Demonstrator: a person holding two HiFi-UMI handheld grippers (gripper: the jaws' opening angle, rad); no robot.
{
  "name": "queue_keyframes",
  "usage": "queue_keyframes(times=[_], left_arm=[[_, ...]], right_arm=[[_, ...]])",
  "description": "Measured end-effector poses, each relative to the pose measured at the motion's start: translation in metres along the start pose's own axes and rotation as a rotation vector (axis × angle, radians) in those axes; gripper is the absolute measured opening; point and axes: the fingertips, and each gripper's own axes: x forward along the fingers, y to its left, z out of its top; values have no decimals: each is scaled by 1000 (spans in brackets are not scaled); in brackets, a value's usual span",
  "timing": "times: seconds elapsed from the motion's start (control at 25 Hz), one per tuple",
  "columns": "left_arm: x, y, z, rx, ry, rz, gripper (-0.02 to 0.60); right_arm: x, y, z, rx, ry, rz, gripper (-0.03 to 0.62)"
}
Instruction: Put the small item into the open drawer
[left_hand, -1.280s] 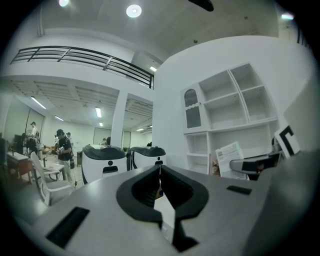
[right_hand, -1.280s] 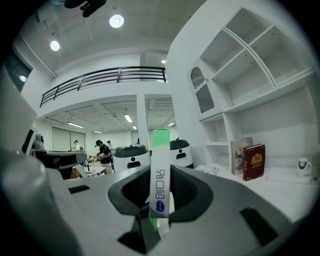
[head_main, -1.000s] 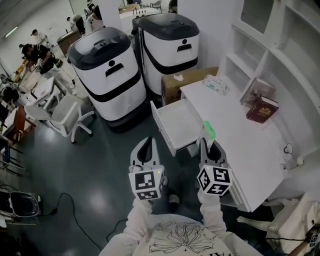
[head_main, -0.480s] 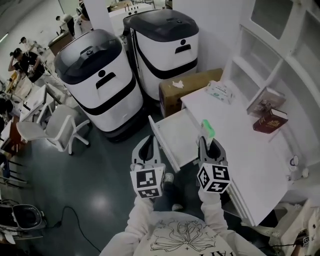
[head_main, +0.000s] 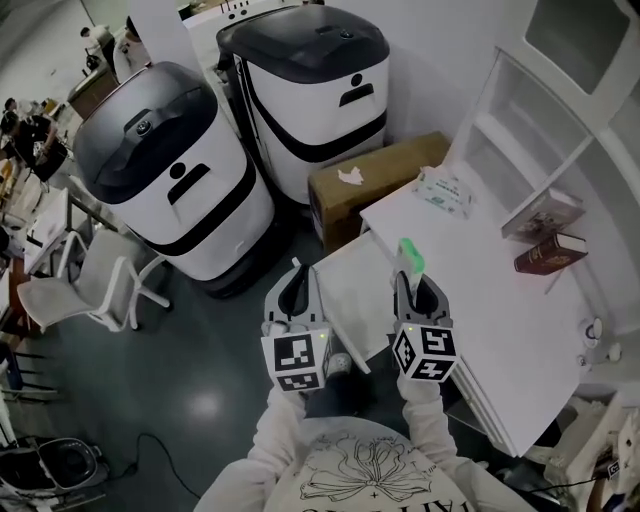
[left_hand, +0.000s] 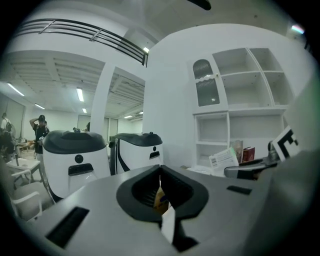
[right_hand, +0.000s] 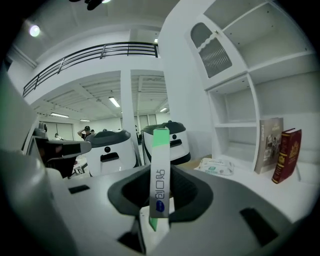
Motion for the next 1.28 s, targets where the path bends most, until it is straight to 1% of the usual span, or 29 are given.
queue_keyframes(times=[0.24,0.52,0.72,0.92,1.12,1.28], left_arm=[[31,5,-22,0,60,-54,8],[56,6,-59,-4,119,-77,8],[69,4,-87,-23,165,-69,8],[78,2,-103,-23,188,-60,8],[83,2,-109,-32,194,-36,8],[88,4,-113,-34,200,-23,8]], right_arm=[[33,-4,-32,10,91,-29,91],[65,-5,-82,10,205,-5,91],[85,-11,-125,3,293,10,91],[104,-22,-179,-3,400,14,91],[119,-33,-250,36,572,16,91],[131,-38,-300,22,689,29,91]])
